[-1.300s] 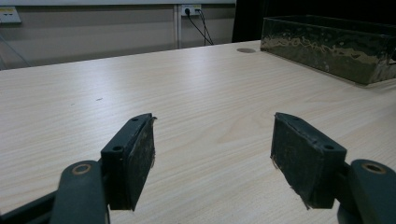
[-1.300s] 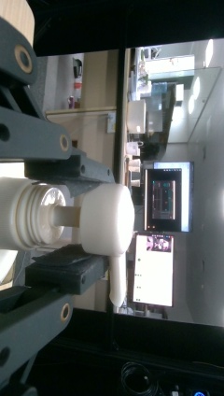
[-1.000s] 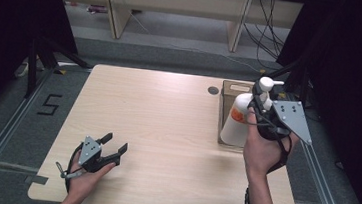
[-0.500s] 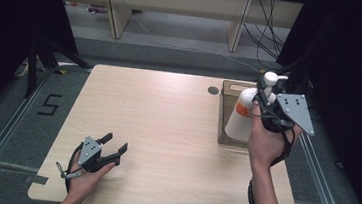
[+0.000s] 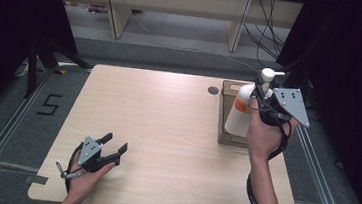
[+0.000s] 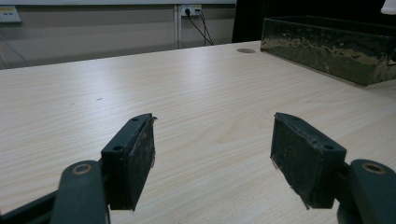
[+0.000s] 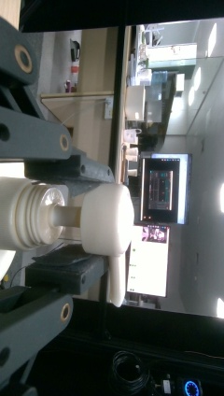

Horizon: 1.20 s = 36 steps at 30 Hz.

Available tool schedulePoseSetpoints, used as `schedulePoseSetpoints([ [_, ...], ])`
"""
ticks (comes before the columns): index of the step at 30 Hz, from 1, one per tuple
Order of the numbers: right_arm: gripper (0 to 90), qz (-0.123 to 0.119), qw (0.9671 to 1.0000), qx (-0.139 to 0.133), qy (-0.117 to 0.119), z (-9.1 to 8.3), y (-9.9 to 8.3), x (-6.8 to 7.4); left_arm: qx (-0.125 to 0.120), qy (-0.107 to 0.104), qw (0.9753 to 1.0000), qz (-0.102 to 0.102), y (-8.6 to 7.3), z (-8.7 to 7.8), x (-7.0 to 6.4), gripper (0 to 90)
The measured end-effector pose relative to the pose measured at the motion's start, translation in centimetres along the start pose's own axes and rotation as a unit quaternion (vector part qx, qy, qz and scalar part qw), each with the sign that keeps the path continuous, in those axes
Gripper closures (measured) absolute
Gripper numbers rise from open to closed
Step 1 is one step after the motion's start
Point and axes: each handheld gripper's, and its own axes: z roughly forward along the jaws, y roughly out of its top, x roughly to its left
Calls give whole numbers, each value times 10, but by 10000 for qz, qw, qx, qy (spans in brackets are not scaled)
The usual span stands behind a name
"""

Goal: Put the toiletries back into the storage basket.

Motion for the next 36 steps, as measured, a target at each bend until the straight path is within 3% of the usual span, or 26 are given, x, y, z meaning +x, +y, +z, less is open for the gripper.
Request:
schedulePoseSetpoints([
  [28,605,-9,9999,130,-5,20,-19,-6,3,1,10000,0,0,0,0,298],
  [33,605,105,9997,216,36,22,-22,-6,3,2,10000,-1,0,0,0,298],
  [36,605,14,9998,217,26,23,-24,-7,0,1,10000,-4,0,0,0,298],
])
